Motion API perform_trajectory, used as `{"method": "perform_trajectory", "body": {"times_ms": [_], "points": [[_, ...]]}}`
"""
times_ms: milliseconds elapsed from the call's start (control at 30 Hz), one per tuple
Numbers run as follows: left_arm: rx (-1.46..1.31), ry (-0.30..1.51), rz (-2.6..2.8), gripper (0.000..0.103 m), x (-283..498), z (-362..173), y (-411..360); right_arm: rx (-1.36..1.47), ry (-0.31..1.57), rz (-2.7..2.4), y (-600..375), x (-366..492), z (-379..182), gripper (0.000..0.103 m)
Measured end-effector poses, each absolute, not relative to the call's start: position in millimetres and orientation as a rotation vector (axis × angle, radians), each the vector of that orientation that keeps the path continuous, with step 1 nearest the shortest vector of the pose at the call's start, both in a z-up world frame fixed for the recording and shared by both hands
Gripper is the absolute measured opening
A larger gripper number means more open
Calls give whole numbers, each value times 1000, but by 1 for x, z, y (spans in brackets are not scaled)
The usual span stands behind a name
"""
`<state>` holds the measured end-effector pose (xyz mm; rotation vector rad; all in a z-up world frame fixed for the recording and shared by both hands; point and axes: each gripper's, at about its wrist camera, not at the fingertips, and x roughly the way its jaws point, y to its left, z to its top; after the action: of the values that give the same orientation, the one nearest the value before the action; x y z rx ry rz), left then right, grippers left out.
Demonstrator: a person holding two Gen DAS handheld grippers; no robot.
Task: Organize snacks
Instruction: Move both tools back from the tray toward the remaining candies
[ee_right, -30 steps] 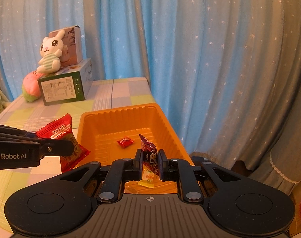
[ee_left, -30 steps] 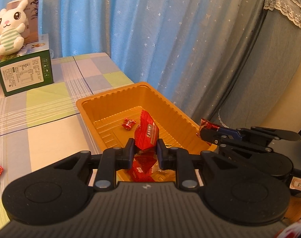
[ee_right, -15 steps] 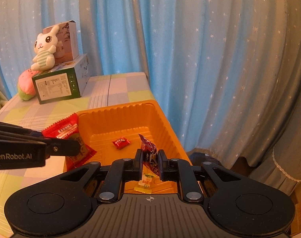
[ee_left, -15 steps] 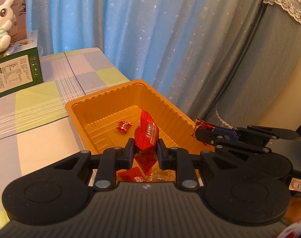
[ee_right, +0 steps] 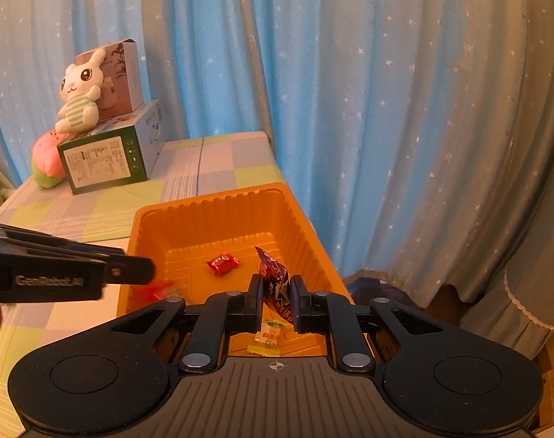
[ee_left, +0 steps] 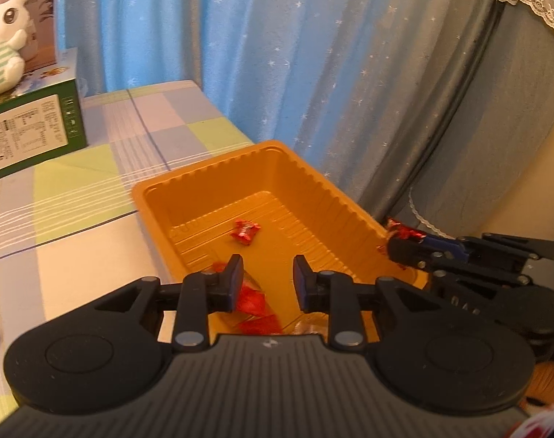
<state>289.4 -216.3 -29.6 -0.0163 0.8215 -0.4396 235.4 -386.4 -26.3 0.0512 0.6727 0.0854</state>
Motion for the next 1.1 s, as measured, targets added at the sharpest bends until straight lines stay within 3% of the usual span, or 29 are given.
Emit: {"method": "perform_trajectory", "body": {"times_ms": [567, 600, 667, 700, 733, 900, 1100], "points": [[-33, 811, -371, 28, 270, -26, -185, 165, 657, 189, -383, 246, -18, 16], [-33, 811, -363, 29, 268, -26, -183, 177, 659, 194, -383, 248, -16, 17], [-33, 810, -348, 31, 264, -25, -177, 192, 655, 196, -384, 249, -14, 29], [-35, 808, -342, 31, 262, -24, -175, 201, 649, 197, -385, 248, -12, 41], [-37, 808, -336, 31, 260, -24, -172, 206, 644, 191, -385, 246, -11, 46], [-57, 812, -310, 32, 246, -21, -160, 221, 658, 176, -387, 234, -7, 47], [-81, 795, -280, 42, 220, -10, -142, 244, 660, 167, -385, 211, 8, 47]]}}
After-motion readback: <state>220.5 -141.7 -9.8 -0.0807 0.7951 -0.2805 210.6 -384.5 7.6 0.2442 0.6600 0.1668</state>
